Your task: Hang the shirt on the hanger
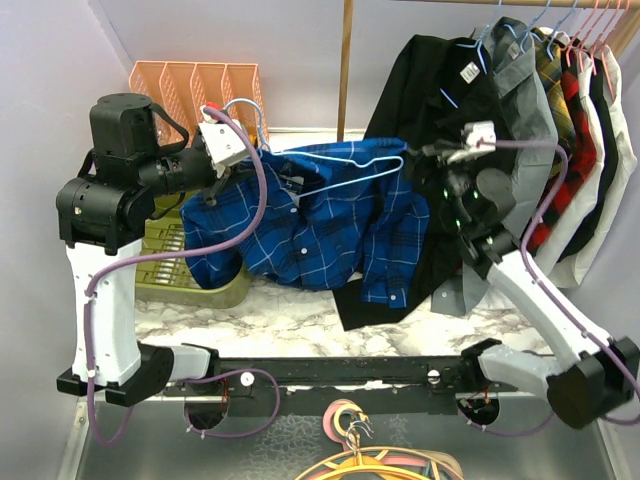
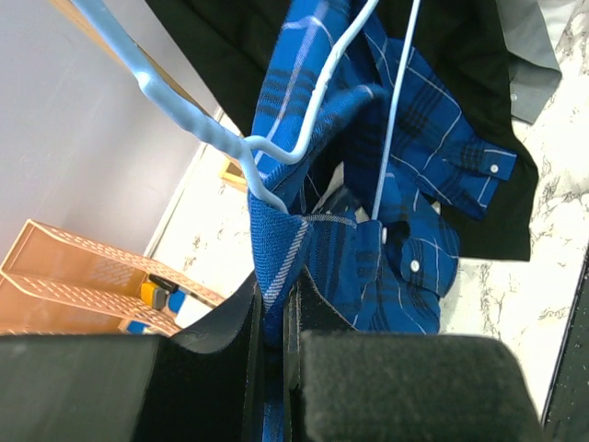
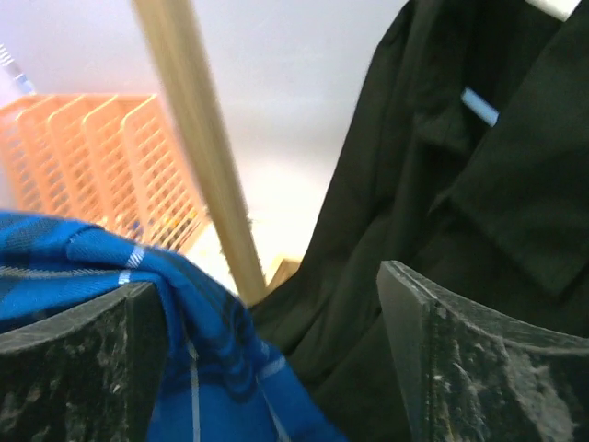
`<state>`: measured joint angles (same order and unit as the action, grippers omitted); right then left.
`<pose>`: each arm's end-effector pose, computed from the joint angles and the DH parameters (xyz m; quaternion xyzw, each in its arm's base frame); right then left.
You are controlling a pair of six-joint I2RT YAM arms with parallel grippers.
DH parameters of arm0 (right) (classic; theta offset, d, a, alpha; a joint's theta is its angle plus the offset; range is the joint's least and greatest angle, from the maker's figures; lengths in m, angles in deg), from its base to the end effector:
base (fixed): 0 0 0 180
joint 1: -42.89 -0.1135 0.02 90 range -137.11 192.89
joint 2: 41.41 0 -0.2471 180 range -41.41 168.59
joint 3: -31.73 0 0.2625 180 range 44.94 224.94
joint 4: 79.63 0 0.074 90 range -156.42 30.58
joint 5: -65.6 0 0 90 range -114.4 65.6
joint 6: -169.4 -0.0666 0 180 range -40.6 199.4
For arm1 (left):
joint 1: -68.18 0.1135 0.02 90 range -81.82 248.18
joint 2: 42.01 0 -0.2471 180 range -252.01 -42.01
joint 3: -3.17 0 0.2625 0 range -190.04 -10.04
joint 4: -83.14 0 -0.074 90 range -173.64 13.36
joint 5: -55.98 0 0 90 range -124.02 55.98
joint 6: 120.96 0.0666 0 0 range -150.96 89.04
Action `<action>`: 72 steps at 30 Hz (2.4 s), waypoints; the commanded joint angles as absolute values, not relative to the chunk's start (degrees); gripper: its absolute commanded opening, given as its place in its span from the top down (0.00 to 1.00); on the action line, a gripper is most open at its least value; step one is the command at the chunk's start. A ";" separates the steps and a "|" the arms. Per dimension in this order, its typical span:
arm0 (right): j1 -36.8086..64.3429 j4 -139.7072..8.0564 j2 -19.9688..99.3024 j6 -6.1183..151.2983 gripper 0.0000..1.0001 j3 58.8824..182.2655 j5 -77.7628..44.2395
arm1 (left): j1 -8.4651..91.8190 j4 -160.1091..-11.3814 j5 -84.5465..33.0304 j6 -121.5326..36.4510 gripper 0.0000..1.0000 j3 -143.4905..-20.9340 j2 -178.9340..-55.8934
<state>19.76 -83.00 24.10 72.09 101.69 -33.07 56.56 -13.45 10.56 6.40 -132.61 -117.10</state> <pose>0.2962 0.1156 0.3778 -0.0338 0.6570 0.1494 0.7382 0.1835 -0.0855 0.5343 0.5105 0.6139 -0.1937 0.5700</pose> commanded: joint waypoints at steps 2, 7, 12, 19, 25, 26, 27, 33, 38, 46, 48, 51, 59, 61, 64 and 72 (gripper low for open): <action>20.24 -98.62 6.80 56.47 0.00 82.58 -9.84 | 57.47 -15.01 12.35 3.99 1.00 -131.84 -115.76; 17.64 -107.58 1.42 42.40 0.01 72.69 -1.12 | 60.72 -16.96 15.47 -0.53 1.00 -131.72 -116.17; 11.39 -100.78 -1.34 48.06 0.01 75.03 -5.73 | 62.12 -18.01 15.85 -2.80 1.00 -131.50 -116.27; -0.98 -107.74 15.02 42.80 0.10 85.12 5.01 | 63.72 -19.03 16.15 -4.91 1.00 -129.90 -116.36; -11.15 -116.38 29.89 41.97 0.20 91.49 6.94 | 63.87 -19.29 15.31 -5.13 1.00 -129.19 -116.02; -11.10 -117.99 30.91 41.32 0.34 90.96 3.66 | 63.86 -19.27 15.49 -5.10 1.00 -129.02 -115.97; -11.15 -117.52 32.09 41.12 0.54 91.25 0.24 | 63.85 -19.18 15.60 -5.13 1.00 -128.85 -115.86; -11.15 -112.13 35.16 40.54 0.71 95.32 -13.56 | 63.78 -18.14 15.86 -4.01 1.00 -128.83 -115.79; -11.10 -104.10 36.64 42.16 0.57 98.61 -23.41 | 63.78 -17.55 16.68 -3.64 1.00 -129.35 -116.09; -11.14 -98.02 40.14 42.63 0.53 101.67 -29.71 | 63.78 -17.42 16.87 -3.58 1.00 -129.49 -116.14; -11.22 -96.88 40.92 42.88 0.53 102.33 -30.33 | 63.78 -17.46 16.83 -3.65 1.00 -129.40 -116.10; -11.33 -95.08 41.72 43.17 0.50 103.04 -31.61 | 63.80 -17.41 16.85 -3.52 1.00 -129.42 -116.10; -11.91 -92.61 43.78 43.82 0.45 103.94 -35.34 | 63.80 -17.28 16.91 -3.45 1.00 -129.31 -116.24; -12.08 -92.25 44.41 44.50 0.45 104.39 -36.51 | 63.78 -17.28 17.00 -3.44 1.00 -129.31 -116.27; -12.30 -91.49 44.82 45.18 0.75 104.42 -39.93 | 63.78 -17.17 16.91 -3.51 1.00 -129.32 -116.36; -12.30 -97.34 44.96 45.01 0.68 101.16 -42.86 | 63.79 -16.21 17.05 -3.19 1.00 -129.39 -116.89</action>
